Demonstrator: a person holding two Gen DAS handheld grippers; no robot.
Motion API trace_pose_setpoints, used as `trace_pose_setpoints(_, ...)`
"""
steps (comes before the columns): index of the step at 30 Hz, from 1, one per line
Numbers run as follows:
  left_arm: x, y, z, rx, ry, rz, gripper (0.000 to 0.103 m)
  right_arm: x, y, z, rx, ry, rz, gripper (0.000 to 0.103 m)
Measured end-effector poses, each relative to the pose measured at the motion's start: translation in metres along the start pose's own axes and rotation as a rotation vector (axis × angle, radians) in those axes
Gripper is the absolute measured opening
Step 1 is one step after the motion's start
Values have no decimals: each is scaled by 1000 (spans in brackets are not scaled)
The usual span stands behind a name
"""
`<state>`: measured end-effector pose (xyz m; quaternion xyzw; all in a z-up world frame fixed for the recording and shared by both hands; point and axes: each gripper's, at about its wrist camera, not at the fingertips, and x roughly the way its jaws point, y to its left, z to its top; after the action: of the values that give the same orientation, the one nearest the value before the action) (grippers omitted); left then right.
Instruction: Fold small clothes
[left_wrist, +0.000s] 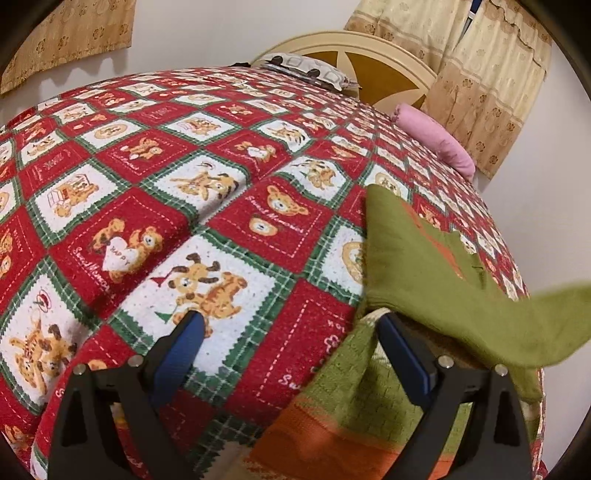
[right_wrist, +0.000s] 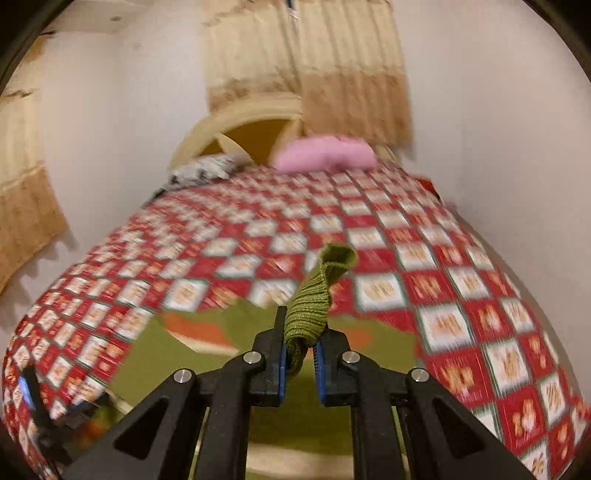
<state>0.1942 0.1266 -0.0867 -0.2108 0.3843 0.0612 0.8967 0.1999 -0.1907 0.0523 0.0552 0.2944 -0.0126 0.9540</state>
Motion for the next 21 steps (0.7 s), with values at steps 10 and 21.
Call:
trace_pose_setpoints(10, 3, -10, -2, 51, 12, 47, 99, 60, -57, -85, 85, 253, -41, 16)
trace_pose_setpoints(21, 19, -45, -3, 252, 82, 198, 103, -13, -81, -89, 90, 122, -121, 19)
